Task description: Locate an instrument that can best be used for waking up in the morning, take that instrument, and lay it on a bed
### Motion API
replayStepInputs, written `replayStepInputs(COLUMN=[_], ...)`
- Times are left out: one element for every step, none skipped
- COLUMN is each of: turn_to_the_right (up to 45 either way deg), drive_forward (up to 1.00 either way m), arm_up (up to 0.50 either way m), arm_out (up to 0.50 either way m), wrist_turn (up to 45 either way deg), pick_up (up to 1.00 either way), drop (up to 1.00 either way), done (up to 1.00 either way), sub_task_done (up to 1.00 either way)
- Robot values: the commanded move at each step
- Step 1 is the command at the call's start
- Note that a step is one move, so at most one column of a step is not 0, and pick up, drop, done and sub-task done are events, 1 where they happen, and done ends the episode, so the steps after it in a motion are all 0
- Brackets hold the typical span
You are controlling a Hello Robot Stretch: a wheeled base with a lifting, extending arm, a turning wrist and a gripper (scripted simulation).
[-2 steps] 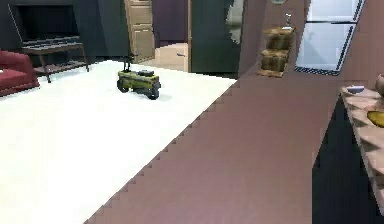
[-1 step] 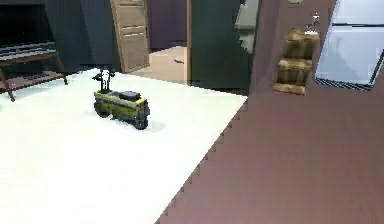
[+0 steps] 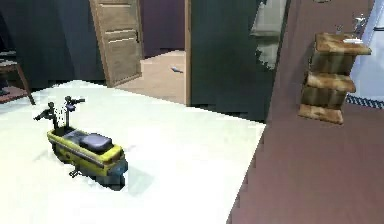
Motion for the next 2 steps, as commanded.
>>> replayStepInputs(turn_to_the_right=[0.0,-9.0], drive_forward=[1.00,0.00], arm_up=[0.00,0.00], arm_out=[0.00,0.00], wrist_turn=[0.0,0.0], pick_up=[0.00,0.00], drop=[0.00,0.00], done=[0.00,0.00], sub_task_done=[0.00,0.00])
